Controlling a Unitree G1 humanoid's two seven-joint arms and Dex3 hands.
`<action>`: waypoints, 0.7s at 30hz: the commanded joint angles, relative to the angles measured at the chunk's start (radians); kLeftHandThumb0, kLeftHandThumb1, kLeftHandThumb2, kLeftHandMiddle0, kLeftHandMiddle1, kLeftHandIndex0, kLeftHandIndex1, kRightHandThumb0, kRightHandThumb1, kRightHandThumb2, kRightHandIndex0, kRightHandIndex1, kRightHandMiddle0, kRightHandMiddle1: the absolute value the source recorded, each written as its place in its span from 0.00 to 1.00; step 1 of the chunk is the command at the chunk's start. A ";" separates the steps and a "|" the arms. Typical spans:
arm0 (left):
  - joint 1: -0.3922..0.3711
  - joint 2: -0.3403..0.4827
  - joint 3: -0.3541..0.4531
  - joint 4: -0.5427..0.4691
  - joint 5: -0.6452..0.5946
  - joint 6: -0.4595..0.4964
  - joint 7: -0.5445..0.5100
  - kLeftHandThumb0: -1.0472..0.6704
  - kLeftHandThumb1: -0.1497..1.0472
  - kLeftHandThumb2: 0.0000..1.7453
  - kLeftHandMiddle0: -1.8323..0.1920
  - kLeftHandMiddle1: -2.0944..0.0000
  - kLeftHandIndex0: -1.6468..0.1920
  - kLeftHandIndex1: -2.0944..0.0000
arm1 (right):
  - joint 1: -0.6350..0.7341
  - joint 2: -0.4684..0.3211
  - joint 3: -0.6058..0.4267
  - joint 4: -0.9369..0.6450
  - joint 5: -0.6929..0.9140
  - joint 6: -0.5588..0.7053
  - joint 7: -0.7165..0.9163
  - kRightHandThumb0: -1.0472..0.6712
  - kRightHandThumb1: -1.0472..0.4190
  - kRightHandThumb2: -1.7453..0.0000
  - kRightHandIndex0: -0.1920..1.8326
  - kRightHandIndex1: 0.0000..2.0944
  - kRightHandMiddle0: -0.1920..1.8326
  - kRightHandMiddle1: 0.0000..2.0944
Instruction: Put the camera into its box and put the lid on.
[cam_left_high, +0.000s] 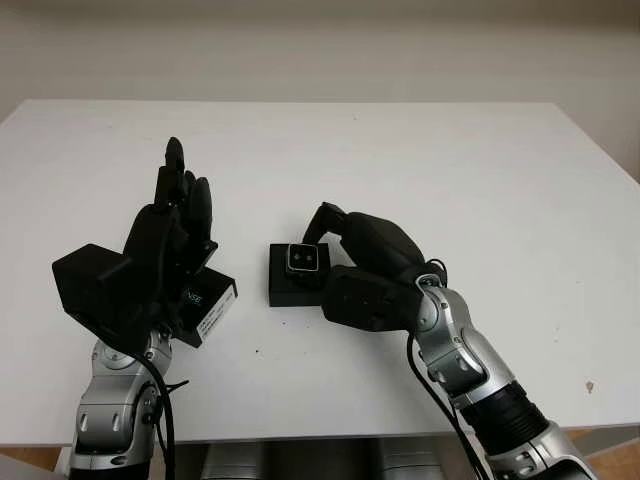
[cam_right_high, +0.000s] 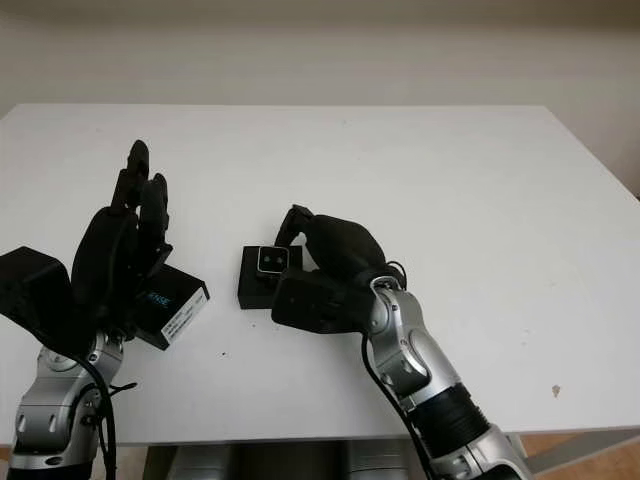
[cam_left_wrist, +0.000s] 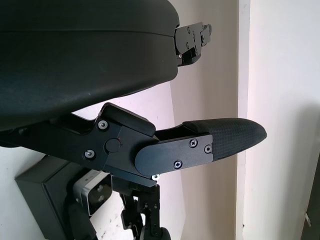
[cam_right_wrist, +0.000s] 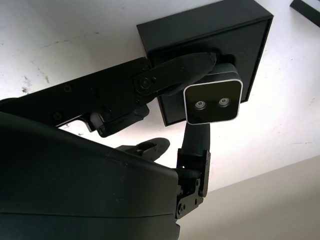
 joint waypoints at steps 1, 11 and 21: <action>-0.002 -0.005 0.001 -0.025 -0.002 -0.001 0.002 0.15 1.00 0.36 1.00 1.00 1.00 1.00 | 0.015 -0.022 -0.001 -0.016 -0.015 0.008 0.004 0.37 0.00 0.91 0.33 0.03 0.32 1.00; -0.005 -0.008 0.004 -0.016 -0.006 -0.009 0.000 0.15 1.00 0.35 1.00 1.00 1.00 1.00 | 0.017 -0.026 -0.001 -0.010 -0.029 0.000 0.004 0.37 0.00 0.92 0.34 0.03 0.31 1.00; -0.001 -0.012 0.004 -0.024 -0.006 -0.008 0.002 0.16 1.00 0.35 1.00 1.00 1.00 1.00 | 0.020 -0.039 0.005 0.002 -0.038 -0.027 -0.002 0.36 0.00 0.92 0.34 0.03 0.29 1.00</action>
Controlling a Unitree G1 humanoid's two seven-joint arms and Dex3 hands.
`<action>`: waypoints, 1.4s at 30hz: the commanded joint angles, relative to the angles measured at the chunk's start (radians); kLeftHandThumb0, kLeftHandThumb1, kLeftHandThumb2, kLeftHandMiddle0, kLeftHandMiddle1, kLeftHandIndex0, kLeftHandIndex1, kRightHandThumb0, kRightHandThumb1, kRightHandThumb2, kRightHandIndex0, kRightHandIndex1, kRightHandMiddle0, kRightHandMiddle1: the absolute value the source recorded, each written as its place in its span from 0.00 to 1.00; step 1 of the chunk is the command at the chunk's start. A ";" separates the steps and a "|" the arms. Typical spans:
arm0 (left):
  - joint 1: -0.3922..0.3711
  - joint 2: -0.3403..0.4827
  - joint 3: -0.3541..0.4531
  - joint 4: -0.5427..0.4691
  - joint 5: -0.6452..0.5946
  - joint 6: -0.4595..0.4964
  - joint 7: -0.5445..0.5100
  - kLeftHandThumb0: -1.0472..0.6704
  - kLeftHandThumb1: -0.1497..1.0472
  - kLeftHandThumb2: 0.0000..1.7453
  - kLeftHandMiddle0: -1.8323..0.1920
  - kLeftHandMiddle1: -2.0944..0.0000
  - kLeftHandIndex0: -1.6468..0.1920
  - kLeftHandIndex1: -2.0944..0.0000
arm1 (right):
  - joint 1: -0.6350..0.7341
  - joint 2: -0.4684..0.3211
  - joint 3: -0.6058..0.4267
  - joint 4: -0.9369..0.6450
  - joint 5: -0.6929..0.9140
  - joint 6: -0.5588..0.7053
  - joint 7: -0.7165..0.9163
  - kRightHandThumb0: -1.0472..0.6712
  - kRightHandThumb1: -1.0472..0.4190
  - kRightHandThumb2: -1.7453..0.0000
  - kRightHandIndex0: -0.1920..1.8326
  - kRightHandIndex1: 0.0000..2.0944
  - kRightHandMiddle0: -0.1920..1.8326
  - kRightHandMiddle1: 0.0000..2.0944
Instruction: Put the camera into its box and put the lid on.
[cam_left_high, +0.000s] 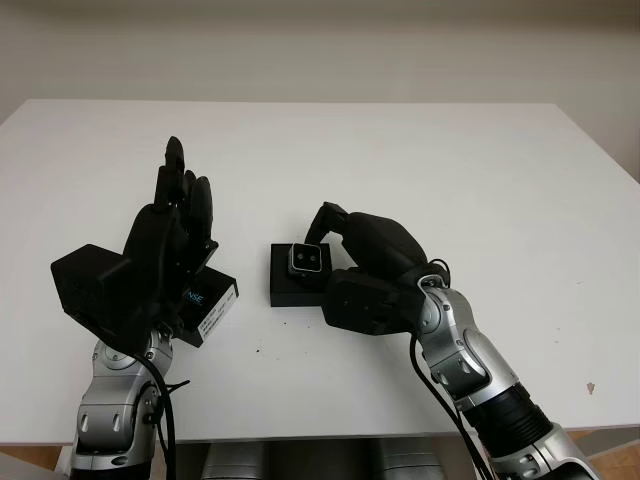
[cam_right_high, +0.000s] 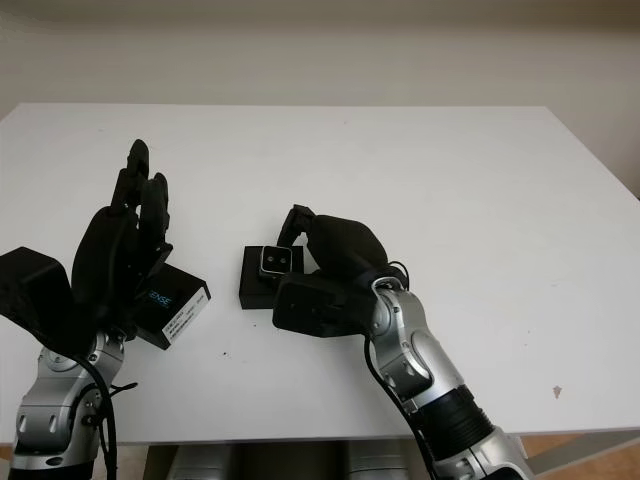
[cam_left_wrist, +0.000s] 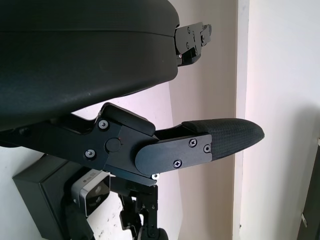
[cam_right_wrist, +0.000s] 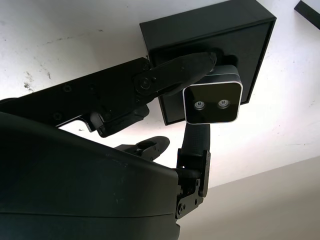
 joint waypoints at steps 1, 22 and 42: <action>-0.001 -0.006 0.002 -0.022 -0.002 -0.007 0.004 0.16 1.00 0.35 1.00 1.00 1.00 1.00 | 0.012 -0.028 0.004 0.012 -0.015 -0.011 -0.005 0.35 0.00 0.92 0.34 0.03 0.29 1.00; 0.005 -0.008 0.000 -0.021 -0.001 -0.012 0.000 0.17 1.00 0.35 1.00 1.00 1.00 1.00 | -0.011 -0.109 0.035 -0.030 -0.083 -0.054 0.141 0.20 0.08 0.97 0.02 0.01 0.12 0.07; 0.008 0.064 0.042 -0.107 0.000 -0.003 -0.038 0.14 1.00 0.28 1.00 1.00 1.00 1.00 | -0.071 0.036 -0.271 -0.155 0.315 0.016 0.034 0.22 0.00 0.91 0.27 0.13 0.24 0.19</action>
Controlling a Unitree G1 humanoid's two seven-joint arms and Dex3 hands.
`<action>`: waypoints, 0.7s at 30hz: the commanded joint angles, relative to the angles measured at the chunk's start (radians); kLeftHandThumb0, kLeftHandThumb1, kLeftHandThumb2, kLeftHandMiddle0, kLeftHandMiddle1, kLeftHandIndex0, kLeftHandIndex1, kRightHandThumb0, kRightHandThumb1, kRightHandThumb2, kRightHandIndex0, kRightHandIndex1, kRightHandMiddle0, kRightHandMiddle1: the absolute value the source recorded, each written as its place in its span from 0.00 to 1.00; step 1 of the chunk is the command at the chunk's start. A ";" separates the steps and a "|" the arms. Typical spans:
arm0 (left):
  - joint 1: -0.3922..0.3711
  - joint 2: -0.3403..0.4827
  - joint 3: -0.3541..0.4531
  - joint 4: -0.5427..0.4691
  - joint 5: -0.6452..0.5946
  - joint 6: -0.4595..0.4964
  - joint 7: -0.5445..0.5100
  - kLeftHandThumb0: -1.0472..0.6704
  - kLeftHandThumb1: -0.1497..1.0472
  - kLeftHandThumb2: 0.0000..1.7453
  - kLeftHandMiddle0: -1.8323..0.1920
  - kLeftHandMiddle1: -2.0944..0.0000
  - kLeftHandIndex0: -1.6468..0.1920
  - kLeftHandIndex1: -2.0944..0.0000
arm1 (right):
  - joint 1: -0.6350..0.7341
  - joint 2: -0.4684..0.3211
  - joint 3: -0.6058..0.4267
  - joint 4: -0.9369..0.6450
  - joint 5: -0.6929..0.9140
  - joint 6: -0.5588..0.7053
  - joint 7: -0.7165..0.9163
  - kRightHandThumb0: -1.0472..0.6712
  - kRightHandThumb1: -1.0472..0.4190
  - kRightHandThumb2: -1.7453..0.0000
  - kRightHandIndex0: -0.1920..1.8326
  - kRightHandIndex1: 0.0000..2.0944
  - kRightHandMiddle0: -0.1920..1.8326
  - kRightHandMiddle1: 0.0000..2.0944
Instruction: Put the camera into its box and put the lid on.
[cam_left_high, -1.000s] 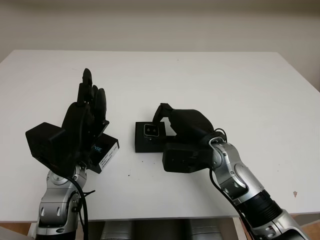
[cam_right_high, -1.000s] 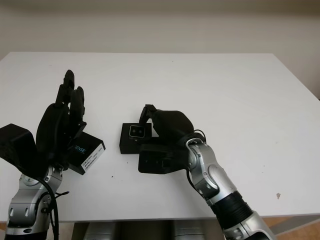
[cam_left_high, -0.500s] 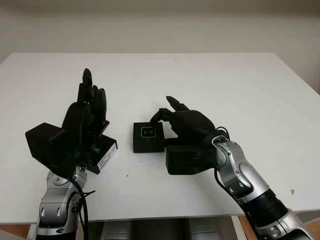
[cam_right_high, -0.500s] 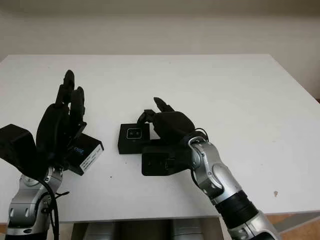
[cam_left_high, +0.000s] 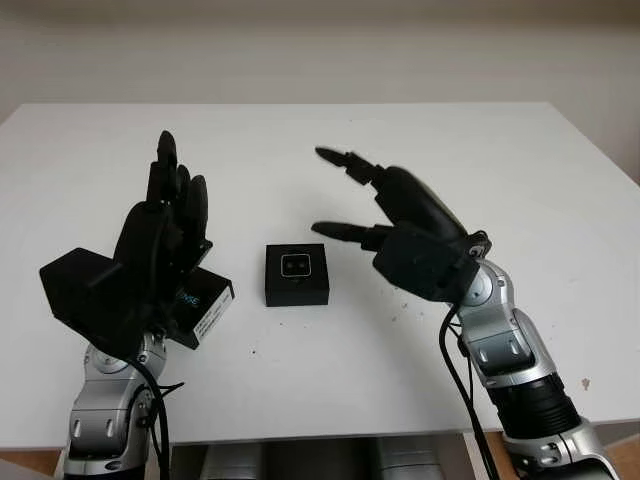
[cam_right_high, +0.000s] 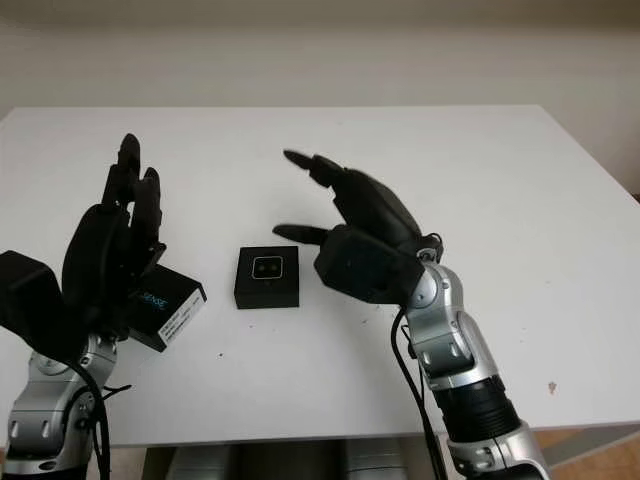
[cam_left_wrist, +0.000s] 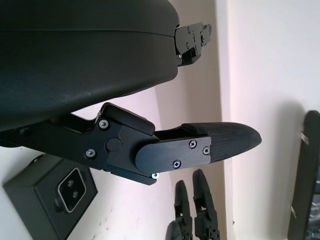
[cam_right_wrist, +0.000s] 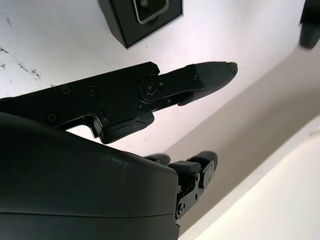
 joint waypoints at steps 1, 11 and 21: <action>-0.004 0.030 0.013 -0.040 0.002 0.005 -0.014 0.14 1.00 0.28 1.00 1.00 1.00 1.00 | -0.033 0.010 -0.021 -0.023 0.020 0.030 -0.006 0.22 0.00 0.91 0.27 0.13 0.19 0.27; -0.055 0.375 0.127 -0.038 0.003 -0.003 -0.271 0.10 1.00 0.14 0.98 0.98 0.98 0.98 | -0.070 0.007 -0.093 0.003 0.133 0.128 0.006 0.24 0.00 0.91 0.26 0.14 0.11 0.42; -0.125 0.786 0.094 0.047 0.264 -0.092 -0.452 0.20 0.86 0.03 0.68 0.95 0.70 0.90 | -0.115 -0.052 -0.202 0.066 0.288 0.154 0.045 0.29 0.00 0.88 0.25 0.16 0.10 0.48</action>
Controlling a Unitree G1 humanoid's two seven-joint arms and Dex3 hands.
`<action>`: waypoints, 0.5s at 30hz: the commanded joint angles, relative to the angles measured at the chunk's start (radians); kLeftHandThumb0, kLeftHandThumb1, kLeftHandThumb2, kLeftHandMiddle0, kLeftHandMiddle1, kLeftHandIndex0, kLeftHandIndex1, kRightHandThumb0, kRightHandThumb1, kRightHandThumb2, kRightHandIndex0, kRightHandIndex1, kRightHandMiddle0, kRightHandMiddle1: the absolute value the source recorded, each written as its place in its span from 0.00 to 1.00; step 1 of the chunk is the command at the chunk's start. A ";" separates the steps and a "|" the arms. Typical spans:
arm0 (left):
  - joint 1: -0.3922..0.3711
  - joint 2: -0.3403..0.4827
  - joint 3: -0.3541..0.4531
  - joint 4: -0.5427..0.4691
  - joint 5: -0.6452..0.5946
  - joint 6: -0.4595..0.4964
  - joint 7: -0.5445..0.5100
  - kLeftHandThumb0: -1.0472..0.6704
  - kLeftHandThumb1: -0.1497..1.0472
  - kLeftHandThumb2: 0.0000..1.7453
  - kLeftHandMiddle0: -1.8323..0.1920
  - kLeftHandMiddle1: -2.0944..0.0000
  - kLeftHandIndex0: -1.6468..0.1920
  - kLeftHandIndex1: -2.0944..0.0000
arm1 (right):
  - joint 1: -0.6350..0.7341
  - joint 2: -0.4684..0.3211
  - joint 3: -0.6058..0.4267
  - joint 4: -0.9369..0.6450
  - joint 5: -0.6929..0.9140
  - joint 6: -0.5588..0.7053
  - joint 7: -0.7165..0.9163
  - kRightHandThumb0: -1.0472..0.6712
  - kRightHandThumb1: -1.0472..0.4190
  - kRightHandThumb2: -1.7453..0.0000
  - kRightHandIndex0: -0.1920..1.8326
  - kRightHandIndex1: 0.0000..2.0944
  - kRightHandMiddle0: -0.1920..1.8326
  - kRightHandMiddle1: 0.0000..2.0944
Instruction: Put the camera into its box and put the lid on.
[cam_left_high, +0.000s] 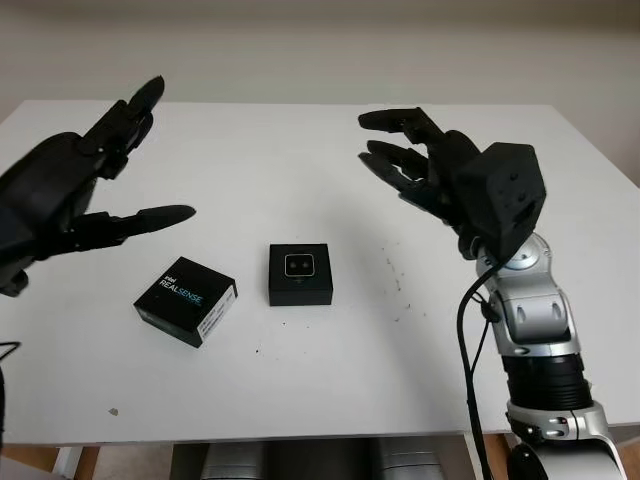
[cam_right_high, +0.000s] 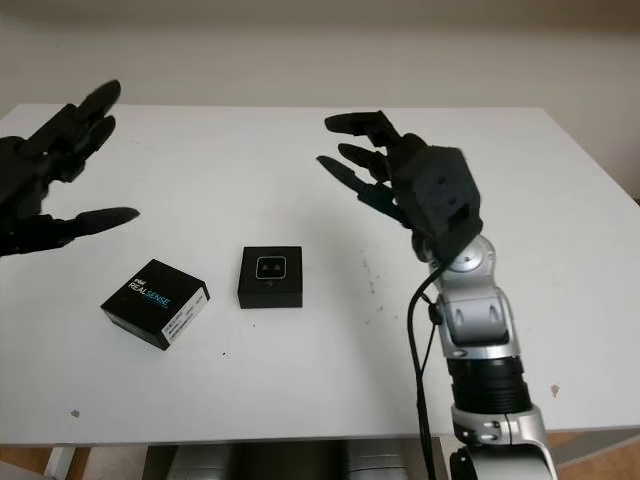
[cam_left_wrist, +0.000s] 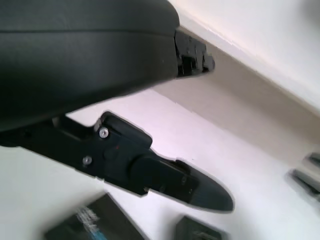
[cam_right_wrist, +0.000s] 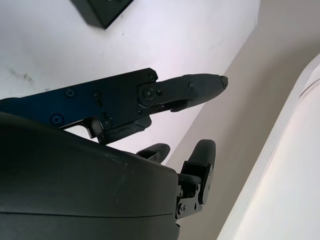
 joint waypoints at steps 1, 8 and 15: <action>-0.032 0.083 -0.036 0.022 0.072 -0.060 -0.027 0.19 0.87 0.03 0.68 0.95 0.68 0.90 | -0.033 -0.022 -0.010 0.008 0.010 0.002 -0.004 0.29 0.00 0.88 0.24 0.16 0.10 0.48; -0.130 0.264 -0.211 0.078 0.190 -0.112 -0.286 0.17 0.87 0.03 0.84 1.00 0.83 0.98 | -0.043 -0.052 -0.026 0.014 0.021 0.005 -0.022 0.29 0.00 0.89 0.24 0.17 0.11 0.48; -0.151 0.294 -0.300 0.082 0.268 -0.199 -0.405 0.17 0.83 0.03 0.93 0.99 0.95 1.00 | -0.067 -0.062 -0.061 0.004 0.076 0.063 -0.025 0.32 0.00 0.88 0.21 0.15 0.10 0.46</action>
